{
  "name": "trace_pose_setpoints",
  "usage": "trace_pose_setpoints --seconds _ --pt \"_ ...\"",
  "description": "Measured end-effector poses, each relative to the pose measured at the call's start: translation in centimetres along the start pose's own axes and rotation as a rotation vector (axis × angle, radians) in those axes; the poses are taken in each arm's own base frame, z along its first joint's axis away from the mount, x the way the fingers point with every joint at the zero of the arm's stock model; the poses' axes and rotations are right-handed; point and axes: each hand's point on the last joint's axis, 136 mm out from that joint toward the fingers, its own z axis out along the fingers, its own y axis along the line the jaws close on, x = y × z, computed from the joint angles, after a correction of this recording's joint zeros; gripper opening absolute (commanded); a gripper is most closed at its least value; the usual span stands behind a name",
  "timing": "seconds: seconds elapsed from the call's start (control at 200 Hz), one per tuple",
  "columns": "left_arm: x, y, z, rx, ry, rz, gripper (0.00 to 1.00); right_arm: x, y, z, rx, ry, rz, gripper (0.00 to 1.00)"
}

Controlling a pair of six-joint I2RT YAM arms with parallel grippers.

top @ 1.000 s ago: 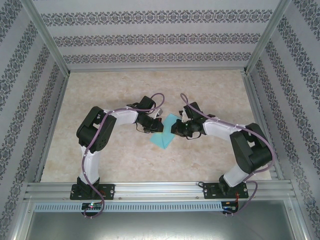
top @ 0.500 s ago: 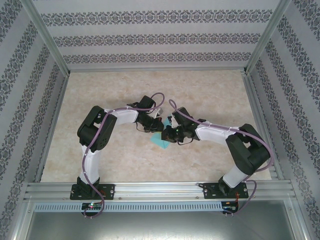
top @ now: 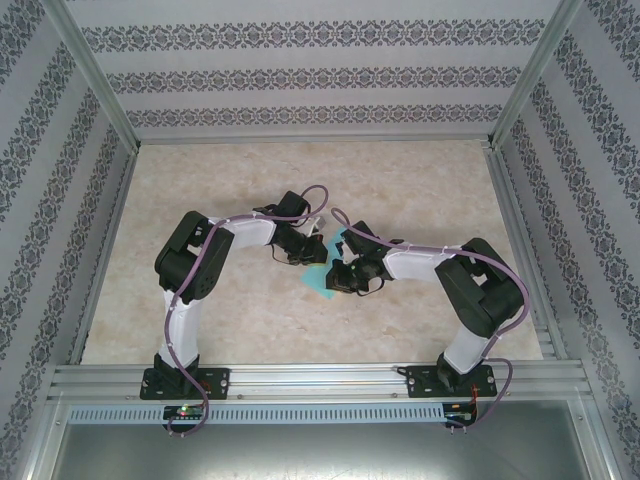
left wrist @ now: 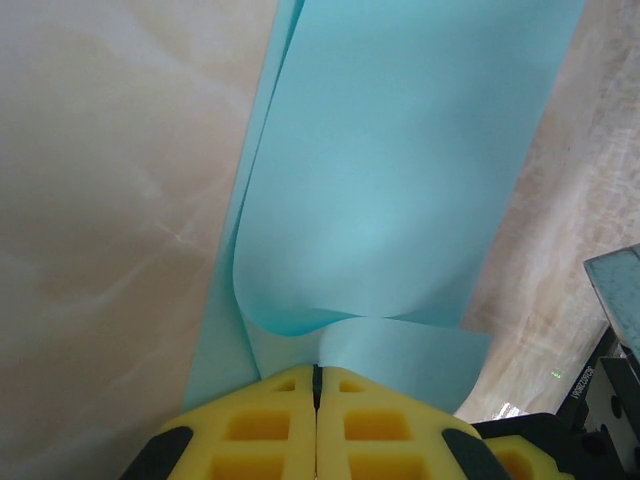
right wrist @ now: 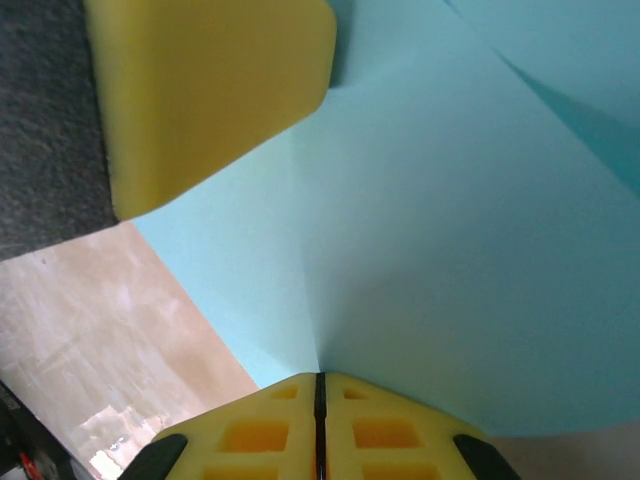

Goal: Fold a paper plane with a square sheet of paper (pick it up from the middle)
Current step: Fold the triangle a second time at the center of the table.

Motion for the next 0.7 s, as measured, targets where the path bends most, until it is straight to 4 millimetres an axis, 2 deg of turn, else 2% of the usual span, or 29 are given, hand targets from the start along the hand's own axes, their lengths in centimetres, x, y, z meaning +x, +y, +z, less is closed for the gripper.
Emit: trace_pose_setpoints --seconds 0.699 --pt "-0.06 0.06 0.05 0.015 0.008 0.008 0.07 0.32 -0.02 0.12 0.010 -0.003 -0.036 0.08"
